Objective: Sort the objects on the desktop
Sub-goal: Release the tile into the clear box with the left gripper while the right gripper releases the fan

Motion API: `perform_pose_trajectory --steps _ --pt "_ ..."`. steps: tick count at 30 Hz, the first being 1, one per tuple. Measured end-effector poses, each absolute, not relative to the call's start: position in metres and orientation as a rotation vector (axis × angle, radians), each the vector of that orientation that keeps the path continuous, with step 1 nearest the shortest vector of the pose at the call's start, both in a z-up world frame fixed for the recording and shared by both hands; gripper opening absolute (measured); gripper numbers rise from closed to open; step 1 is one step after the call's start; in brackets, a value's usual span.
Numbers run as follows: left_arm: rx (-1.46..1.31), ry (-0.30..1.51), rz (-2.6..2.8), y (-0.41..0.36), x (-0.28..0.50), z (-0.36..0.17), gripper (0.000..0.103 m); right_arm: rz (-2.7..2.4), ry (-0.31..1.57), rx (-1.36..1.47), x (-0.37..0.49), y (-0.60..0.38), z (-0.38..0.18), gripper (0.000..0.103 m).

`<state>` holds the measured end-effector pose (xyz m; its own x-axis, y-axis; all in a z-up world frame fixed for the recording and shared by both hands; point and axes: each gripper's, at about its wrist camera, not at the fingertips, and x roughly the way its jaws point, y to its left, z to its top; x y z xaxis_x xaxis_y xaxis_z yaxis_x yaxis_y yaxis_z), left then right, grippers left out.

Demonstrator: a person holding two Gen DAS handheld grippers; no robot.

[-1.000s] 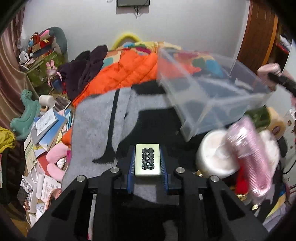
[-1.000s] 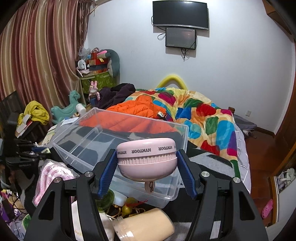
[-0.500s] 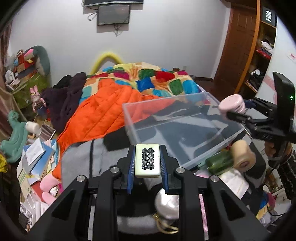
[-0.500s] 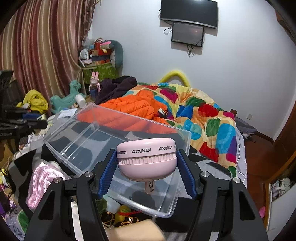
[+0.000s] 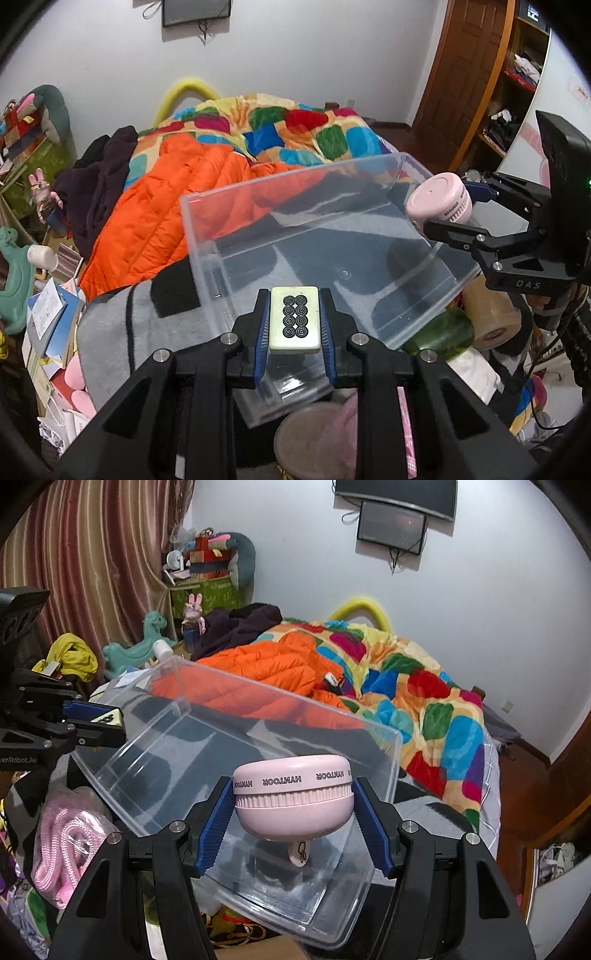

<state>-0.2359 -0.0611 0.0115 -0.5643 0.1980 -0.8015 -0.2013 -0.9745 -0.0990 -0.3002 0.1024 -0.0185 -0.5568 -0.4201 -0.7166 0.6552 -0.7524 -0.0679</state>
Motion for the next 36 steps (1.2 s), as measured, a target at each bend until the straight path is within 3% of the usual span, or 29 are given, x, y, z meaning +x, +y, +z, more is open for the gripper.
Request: perform_pose_trajectory --steps 30,36 --pt "-1.399 0.166 2.612 -0.041 -0.259 -0.008 0.024 -2.159 0.506 1.064 -0.309 0.080 -0.041 0.061" --pt "-1.377 0.148 2.627 -0.042 -0.255 -0.003 0.034 -2.184 0.557 0.998 -0.297 0.079 -0.031 0.061"
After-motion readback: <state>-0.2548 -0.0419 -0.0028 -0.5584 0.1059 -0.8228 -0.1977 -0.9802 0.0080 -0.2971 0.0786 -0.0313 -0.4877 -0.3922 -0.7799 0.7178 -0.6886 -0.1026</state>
